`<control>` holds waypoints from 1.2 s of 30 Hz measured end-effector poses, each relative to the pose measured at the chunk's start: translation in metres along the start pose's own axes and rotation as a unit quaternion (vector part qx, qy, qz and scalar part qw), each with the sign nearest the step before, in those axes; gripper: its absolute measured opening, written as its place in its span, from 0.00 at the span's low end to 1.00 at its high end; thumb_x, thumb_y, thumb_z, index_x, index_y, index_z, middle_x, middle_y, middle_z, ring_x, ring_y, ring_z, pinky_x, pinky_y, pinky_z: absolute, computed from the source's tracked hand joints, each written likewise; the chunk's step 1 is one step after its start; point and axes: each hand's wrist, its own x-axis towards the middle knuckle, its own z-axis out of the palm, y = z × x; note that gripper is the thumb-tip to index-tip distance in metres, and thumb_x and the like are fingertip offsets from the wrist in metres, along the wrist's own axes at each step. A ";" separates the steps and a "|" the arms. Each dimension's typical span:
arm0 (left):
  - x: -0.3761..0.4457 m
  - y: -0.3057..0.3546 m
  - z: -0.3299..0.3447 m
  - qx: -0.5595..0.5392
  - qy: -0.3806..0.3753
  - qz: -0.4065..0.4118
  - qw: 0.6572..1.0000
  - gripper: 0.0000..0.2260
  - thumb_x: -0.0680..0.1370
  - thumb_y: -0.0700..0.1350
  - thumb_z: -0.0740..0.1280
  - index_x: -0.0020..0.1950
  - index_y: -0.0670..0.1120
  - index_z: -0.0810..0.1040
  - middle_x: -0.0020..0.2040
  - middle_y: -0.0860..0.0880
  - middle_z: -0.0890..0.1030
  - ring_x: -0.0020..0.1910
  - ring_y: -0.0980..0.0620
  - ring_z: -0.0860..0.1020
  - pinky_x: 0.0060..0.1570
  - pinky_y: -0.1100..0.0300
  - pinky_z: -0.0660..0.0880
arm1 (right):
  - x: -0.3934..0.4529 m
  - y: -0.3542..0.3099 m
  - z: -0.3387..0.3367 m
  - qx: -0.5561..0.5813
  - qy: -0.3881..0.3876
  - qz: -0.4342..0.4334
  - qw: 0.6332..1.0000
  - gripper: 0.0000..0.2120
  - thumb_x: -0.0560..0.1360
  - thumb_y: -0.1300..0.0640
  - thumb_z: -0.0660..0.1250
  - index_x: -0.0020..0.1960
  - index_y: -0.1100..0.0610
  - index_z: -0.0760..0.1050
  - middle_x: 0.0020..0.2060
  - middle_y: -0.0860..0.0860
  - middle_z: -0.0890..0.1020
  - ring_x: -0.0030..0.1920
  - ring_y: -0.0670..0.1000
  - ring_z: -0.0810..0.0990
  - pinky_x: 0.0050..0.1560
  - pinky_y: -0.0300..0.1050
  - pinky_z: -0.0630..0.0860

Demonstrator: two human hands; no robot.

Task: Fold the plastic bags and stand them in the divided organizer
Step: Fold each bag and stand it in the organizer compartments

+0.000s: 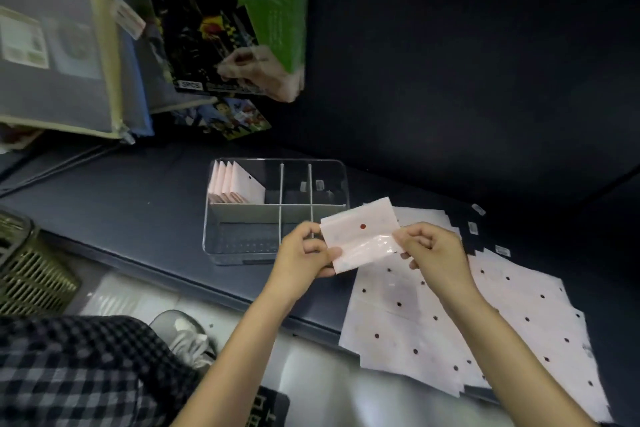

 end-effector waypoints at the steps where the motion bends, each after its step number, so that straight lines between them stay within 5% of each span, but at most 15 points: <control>1: 0.009 0.003 -0.009 0.006 0.035 0.013 0.999 0.10 0.74 0.35 0.69 0.52 0.43 0.73 0.33 0.50 0.81 0.35 0.55 0.80 0.35 0.61 0.78 | 0.010 -0.006 0.013 -0.005 0.006 -0.006 1.000 0.05 0.75 0.59 0.68 0.40 0.53 0.80 0.32 0.47 0.82 0.30 0.39 0.77 0.28 0.30 0.72; 3: 0.029 0.008 -0.031 0.074 0.138 0.069 0.985 0.12 0.74 0.40 0.71 0.54 0.47 0.73 0.39 0.52 0.81 0.41 0.53 0.79 0.43 0.56 0.77 | 0.033 -0.024 0.039 -0.012 0.018 -0.028 0.999 0.07 0.74 0.58 0.68 0.38 0.52 0.79 0.31 0.46 0.81 0.29 0.40 0.77 0.29 0.32 0.73; 6: 0.056 0.007 -0.071 0.315 0.316 0.152 0.882 0.20 0.73 0.46 0.72 0.62 0.48 0.71 0.60 0.50 0.75 0.62 0.49 0.69 0.57 0.50 0.70 | 0.063 -0.051 0.085 -0.047 0.033 -0.071 0.996 0.09 0.73 0.58 0.68 0.35 0.50 0.77 0.29 0.46 0.81 0.32 0.44 0.78 0.35 0.40 0.76; 8: 0.072 0.000 -0.097 0.367 0.380 0.146 0.836 0.27 0.72 0.46 0.72 0.68 0.44 0.67 0.69 0.44 0.68 0.69 0.44 0.63 0.67 0.46 0.63 | 0.079 -0.064 0.116 -0.109 0.040 -0.114 0.987 0.07 0.73 0.57 0.67 0.36 0.51 0.77 0.30 0.46 0.81 0.34 0.48 0.80 0.38 0.44 0.77; 12: 0.092 -0.020 -0.123 0.304 0.353 0.059 0.883 0.41 0.71 0.50 0.74 0.76 0.44 0.54 0.74 0.42 0.61 0.72 0.42 0.61 0.70 0.46 0.60 | 0.099 -0.071 0.170 -0.292 0.039 -0.201 0.934 0.06 0.75 0.54 0.63 0.42 0.55 0.76 0.34 0.50 0.82 0.36 0.54 0.80 0.36 0.48 0.77; 17: 0.101 -0.036 -0.125 0.316 0.347 0.078 0.879 0.46 0.68 0.53 0.75 0.77 0.45 0.52 0.73 0.43 0.64 0.71 0.44 0.65 0.68 0.49 0.60 | 0.118 -0.059 0.217 -0.440 0.004 -0.230 0.868 0.08 0.76 0.58 0.60 0.46 0.59 0.76 0.40 0.57 0.83 0.42 0.61 0.81 0.36 0.47 0.72; 25: 0.103 -0.039 -0.125 0.322 0.333 0.083 0.882 0.47 0.69 0.49 0.75 0.77 0.46 0.47 0.73 0.43 0.64 0.72 0.46 0.63 0.70 0.50 0.58 | 0.122 -0.051 0.263 -0.350 -0.129 -0.112 0.921 0.08 0.75 0.49 0.63 0.47 0.53 0.76 0.43 0.52 0.83 0.45 0.55 0.81 0.43 0.47 0.75; 29: 0.101 -0.032 -0.127 0.330 0.296 0.068 0.894 0.50 0.68 0.52 0.75 0.77 0.47 0.44 0.77 0.43 0.56 0.75 0.46 0.56 0.72 0.49 0.53 | 0.120 -0.053 0.255 -0.282 -0.199 -0.056 0.937 0.16 0.74 0.40 0.63 0.49 0.51 0.78 0.49 0.50 0.83 0.50 0.52 0.80 0.51 0.48 0.77; 33: 0.087 -0.022 -0.120 0.351 0.303 0.083 0.882 0.50 0.68 0.51 0.76 0.77 0.47 0.44 0.78 0.42 0.47 0.76 0.44 0.46 0.73 0.47 0.42 | 0.102 -0.050 0.204 -0.241 -0.192 -0.118 0.944 0.13 0.76 0.46 0.65 0.54 0.54 0.79 0.50 0.51 0.83 0.52 0.50 0.80 0.53 0.45 0.75; 36: 0.066 -0.023 -0.091 0.400 0.305 0.196 0.842 0.40 0.71 0.47 0.74 0.76 0.45 0.55 0.76 0.41 0.57 0.75 0.42 0.53 0.73 0.49 0.49 | 0.077 -0.026 0.137 -0.222 -0.147 -0.160 0.950 0.11 0.75 0.51 0.67 0.55 0.54 0.79 0.50 0.50 0.83 0.50 0.48 0.80 0.52 0.43 0.75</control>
